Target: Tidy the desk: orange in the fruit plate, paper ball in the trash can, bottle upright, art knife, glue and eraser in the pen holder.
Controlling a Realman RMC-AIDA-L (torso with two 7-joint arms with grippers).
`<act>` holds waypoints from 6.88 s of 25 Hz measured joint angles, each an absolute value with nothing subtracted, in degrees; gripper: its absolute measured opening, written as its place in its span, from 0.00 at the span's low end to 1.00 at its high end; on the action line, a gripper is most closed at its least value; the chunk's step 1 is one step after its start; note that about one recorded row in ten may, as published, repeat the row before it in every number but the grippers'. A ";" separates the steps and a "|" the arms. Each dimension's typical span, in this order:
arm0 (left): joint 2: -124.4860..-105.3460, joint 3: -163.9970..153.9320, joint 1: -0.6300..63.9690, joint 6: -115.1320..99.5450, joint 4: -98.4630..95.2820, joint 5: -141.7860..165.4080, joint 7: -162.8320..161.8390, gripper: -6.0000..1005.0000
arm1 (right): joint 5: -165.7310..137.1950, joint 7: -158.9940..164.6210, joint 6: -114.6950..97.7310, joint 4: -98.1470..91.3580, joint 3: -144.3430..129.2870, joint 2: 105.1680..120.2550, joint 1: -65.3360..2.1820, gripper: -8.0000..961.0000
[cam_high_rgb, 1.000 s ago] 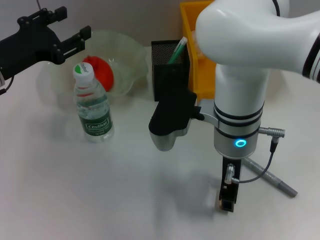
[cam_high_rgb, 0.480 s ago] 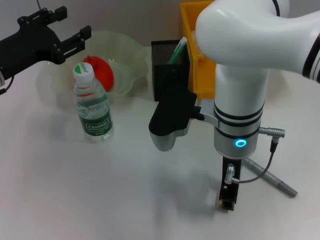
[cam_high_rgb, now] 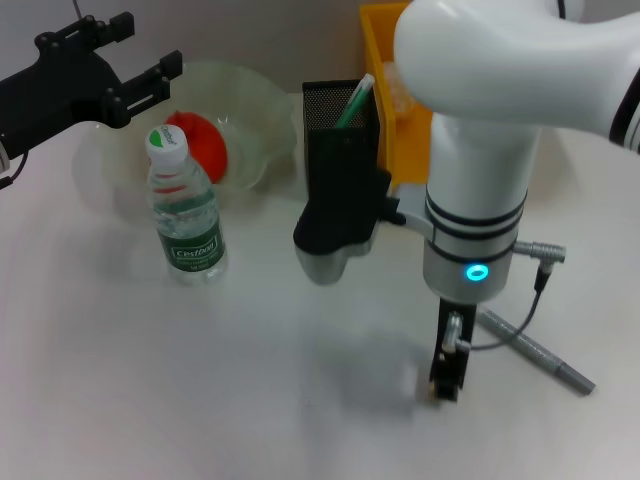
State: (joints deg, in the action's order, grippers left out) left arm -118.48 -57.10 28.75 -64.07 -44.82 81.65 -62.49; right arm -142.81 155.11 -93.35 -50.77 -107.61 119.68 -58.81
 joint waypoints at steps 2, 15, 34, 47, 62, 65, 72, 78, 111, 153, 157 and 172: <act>-118.48 -57.06 28.74 -64.07 -44.82 81.65 -62.46 0.68 | -145.31 155.47 -92.61 -51.93 -105.95 119.67 -58.44 0.41; -118.39 -57.12 28.65 -64.07 -44.83 81.65 -62.22 0.68 | -154.72 155.81 -79.95 -59.18 -98.11 119.55 -55.52 0.41; -118.38 -57.07 28.70 -64.07 -44.74 81.65 -61.61 0.68 | -158.06 156.62 -68.01 -70.59 -94.30 119.51 -51.21 0.44; -118.39 -57.04 28.85 -64.02 -44.74 81.65 -61.61 0.68 | -161.37 156.66 -61.03 -66.69 -92.04 119.35 -51.36 0.47; -118.39 -57.12 29.41 -63.51 -44.63 81.82 -61.61 0.68 | -163.04 156.03 -52.87 -57.43 -90.63 119.27 -54.16 0.50; -118.39 -57.12 29.45 -63.44 -44.63 81.88 -61.61 0.68 | -163.00 155.17 -51.56 -56.12 -90.77 119.28 -54.78 0.50; -118.39 -57.13 29.53 -63.13 -44.65 81.84 -61.61 0.68 | -162.67 154.40 -50.27 -53.60 -91.19 119.40 -56.18 0.52; -118.39 -57.13 29.53 -63.01 -44.65 81.83 -61.61 0.68 | -162.63 154.35 -49.42 -51.04 -91.20 119.44 -57.49 0.53; -118.29 -56.86 29.51 -62.66 -44.72 81.64 -60.91 0.68 | -154.41 161.32 -99.77 -82.97 -82.68 119.26 -52.32 0.60; -118.48 -57.05 29.70 -62.67 -44.55 81.65 -60.91 0.68 | -161.61 157.16 -101.92 -68.00 -83.23 119.18 -42.07 0.58; -118.48 -57.05 29.71 -62.67 -44.56 81.65 -60.91 0.68 | -161.64 156.86 -101.13 -66.45 -83.23 119.17 -42.16 0.58; -118.48 -57.13 29.71 -62.67 -44.56 81.65 -60.91 0.68 | -161.84 156.11 -98.90 -63.21 -83.23 119.18 -43.05 0.58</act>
